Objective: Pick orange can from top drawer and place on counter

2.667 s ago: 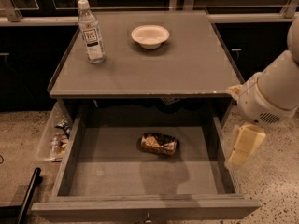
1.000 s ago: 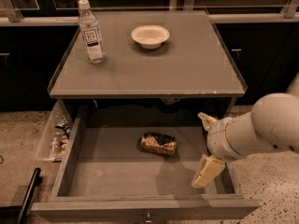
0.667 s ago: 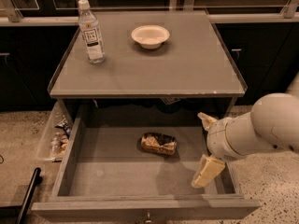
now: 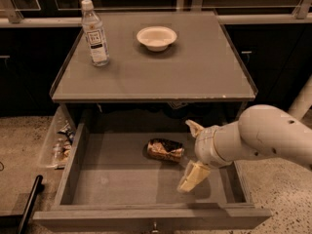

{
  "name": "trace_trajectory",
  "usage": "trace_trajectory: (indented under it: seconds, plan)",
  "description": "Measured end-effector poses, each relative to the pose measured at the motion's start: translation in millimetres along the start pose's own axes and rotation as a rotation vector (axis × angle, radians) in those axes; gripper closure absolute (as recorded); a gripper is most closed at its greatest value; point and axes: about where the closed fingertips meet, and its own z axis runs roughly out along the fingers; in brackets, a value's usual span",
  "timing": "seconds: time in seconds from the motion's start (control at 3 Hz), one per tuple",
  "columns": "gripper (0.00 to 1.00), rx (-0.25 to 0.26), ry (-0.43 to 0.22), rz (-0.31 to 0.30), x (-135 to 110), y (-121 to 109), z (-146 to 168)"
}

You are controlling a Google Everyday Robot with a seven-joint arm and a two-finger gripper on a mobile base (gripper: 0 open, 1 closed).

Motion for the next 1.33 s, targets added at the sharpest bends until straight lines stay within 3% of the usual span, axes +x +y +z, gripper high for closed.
trace_trajectory:
  seconds: [0.33, 1.0, 1.33]
  plan:
    - [0.0, -0.02, -0.046, 0.006, -13.0, -3.6, 27.3]
    - [0.0, -0.057, -0.089, 0.033, -15.5, -6.2, 84.0]
    - [0.0, -0.034, -0.092, 0.012, -9.7, -16.1, 102.6]
